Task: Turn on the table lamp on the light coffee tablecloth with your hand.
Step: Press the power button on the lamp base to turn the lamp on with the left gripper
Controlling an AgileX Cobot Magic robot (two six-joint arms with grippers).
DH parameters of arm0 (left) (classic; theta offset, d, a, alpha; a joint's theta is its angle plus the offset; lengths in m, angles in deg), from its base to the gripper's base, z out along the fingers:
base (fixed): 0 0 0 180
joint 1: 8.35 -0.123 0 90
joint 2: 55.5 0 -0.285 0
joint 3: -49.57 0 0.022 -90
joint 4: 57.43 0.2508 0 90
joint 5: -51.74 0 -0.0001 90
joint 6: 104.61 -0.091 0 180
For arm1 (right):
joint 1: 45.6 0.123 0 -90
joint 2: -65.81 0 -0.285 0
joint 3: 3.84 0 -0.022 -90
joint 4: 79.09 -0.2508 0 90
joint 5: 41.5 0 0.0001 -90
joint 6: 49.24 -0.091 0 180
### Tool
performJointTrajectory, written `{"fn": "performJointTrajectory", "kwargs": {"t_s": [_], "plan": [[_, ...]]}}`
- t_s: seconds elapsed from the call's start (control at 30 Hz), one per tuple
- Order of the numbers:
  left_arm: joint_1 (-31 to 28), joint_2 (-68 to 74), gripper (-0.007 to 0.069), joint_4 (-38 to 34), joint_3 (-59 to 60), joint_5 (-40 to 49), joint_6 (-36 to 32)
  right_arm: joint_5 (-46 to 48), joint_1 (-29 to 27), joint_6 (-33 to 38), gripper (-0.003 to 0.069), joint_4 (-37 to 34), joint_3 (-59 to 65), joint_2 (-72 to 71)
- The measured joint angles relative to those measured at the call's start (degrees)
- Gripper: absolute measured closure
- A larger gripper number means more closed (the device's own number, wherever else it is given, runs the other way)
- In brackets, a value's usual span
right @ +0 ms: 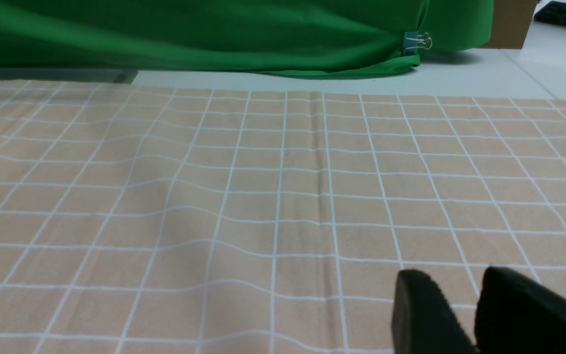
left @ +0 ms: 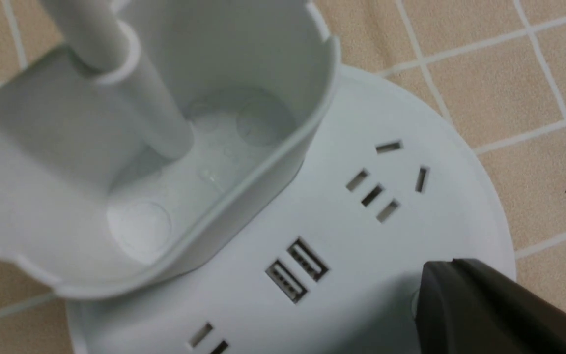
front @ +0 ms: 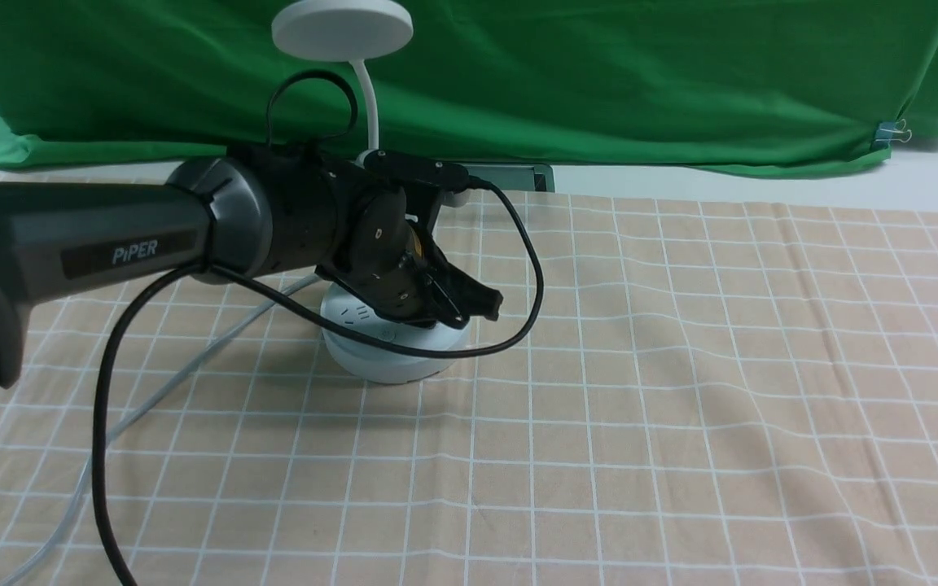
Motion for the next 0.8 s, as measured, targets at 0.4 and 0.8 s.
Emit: {"fn": "performJointTrajectory", "kwargs": {"t_s": [0.4, 0.8], "plan": [[0.0, 0.7, 0.0625, 1.5, 0.0, -0.3, 1.0, -0.1, 0.0, 0.0, 0.0419, 0.0, 0.0, 0.0], [0.1, 2.8, 0.0625, 1.7, -1.2, 1.6, 1.0, -0.1, 0.0, 0.0, 0.0419, 0.0, 0.0, 0.0]]}}
